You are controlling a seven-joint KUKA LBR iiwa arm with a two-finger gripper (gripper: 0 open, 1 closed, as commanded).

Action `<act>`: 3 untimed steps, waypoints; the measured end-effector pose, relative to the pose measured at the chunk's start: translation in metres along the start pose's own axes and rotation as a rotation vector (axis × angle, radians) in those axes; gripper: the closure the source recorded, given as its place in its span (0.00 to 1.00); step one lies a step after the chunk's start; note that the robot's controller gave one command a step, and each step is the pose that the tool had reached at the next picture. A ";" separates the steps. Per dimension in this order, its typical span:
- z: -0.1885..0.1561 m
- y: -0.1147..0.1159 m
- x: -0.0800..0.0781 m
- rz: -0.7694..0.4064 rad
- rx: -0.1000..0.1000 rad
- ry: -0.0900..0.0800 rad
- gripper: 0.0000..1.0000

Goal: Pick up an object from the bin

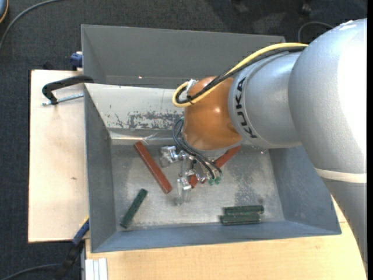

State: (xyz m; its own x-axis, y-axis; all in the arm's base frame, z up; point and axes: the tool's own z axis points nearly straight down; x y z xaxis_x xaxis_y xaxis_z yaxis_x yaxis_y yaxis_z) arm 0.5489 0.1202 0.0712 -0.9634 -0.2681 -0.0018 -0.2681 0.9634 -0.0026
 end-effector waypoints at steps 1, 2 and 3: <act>-0.040 0.087 0.008 0.275 -0.009 -0.005 0.00; 0.000 0.023 0.046 0.123 -0.002 0.001 0.00; -0.001 0.035 -0.023 0.127 -0.005 -0.011 0.00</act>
Offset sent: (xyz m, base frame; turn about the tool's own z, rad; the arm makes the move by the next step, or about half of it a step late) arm -0.0317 0.0763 0.0379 0.2814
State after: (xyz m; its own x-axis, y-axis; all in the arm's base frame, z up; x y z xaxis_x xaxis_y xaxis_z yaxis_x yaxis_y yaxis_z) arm 0.5616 0.1600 0.0717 -0.9895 -0.1438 -0.0124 -0.1439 0.9896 0.0033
